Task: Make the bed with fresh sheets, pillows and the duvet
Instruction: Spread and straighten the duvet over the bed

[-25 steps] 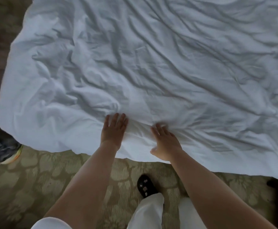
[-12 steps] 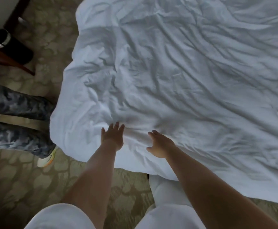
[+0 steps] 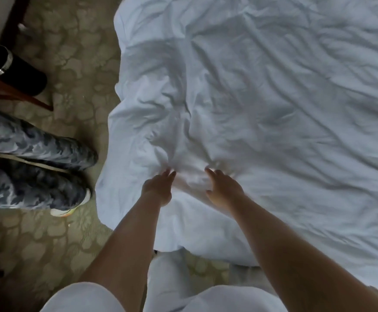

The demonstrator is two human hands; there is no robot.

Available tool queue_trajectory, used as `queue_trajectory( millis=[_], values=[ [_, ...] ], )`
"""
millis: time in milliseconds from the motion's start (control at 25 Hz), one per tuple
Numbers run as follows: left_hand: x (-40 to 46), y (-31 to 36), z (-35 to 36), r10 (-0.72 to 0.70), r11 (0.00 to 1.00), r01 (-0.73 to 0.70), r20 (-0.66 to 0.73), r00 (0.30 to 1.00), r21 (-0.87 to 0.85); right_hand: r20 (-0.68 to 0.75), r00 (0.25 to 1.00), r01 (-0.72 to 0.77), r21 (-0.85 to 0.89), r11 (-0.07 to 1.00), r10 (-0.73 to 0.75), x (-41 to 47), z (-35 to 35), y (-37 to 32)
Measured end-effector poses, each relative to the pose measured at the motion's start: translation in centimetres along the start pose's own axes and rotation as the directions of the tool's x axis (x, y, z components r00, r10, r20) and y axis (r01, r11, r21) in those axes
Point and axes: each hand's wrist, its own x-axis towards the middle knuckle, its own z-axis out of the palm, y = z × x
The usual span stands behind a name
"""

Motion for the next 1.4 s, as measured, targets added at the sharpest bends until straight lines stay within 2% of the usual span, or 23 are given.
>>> queue_trajectory(
  millis=[200,280,360,440,520,600,680,760,960,1120,1240,1400],
  values=[
    [3.4,-4.9,-3.8,0.172,0.977,-0.152,-0.131,0.976,0.149,-0.052,0.991,-0.115,0.114,0.987,0.122,3.6,0.4,-5.8],
    [4.5,-7.2,-4.8,0.310,0.940,-0.269,-0.197,0.930,0.210,-0.059,0.983,-0.157,0.195,0.968,0.171,4.4,1.6,-8.8],
    [5.4,-9.4,-5.8,0.425,0.895,-0.343,-0.306,0.852,0.286,-0.071,0.975,-0.190,0.234,0.954,0.211,4.9,3.5,-11.4],
    [5.9,-11.1,-6.5,0.419,0.905,-0.334,-0.413,0.809,0.265,-0.102,0.966,-0.206,0.245,0.947,0.237,5.0,5.2,-13.2],
    [6.5,-12.7,-6.3,0.313,0.950,-0.269,-0.485,0.816,0.160,-0.111,0.962,-0.224,0.212,0.951,0.251,4.8,6.1,-14.8],
    [7.5,-14.2,-6.8,0.252,0.967,-0.248,-0.411,0.876,0.064,-0.108,0.960,-0.230,0.221,0.948,0.258,5.2,6.1,-16.1],
    [8.1,-15.3,-7.4,0.296,0.954,-0.273,-0.232,0.926,0.128,-0.136,0.961,-0.202,0.245,0.948,0.240,5.9,5.5,-17.0],
    [8.1,-15.7,-8.3,0.339,0.921,-0.297,-0.141,0.930,0.254,-0.190,0.956,-0.171,0.257,0.951,0.223,6.7,4.4,-17.5],
    [8.2,-16.7,-11.7,0.375,0.863,-0.313,-0.085,0.923,0.397,-0.270,0.938,-0.157,0.222,0.962,0.215,7.6,1.7,-19.2],
    [10.2,-18.1,-14.6,0.443,0.799,-0.368,-0.052,0.895,0.475,-0.312,0.904,-0.212,0.265,0.941,0.292,9.8,0.1,-20.8],
    [13.2,-19.4,-17.9,0.490,0.762,-0.420,-0.014,0.872,0.493,-0.289,0.873,-0.295,0.327,0.898,0.392,12.2,-1.0,-22.8],
    [17.6,-20.3,-21.4,0.629,0.606,-0.551,0.079,0.773,0.574,-0.281,0.796,-0.414,0.394,0.821,0.536,16.3,-3.1,-25.6]
  ],
)
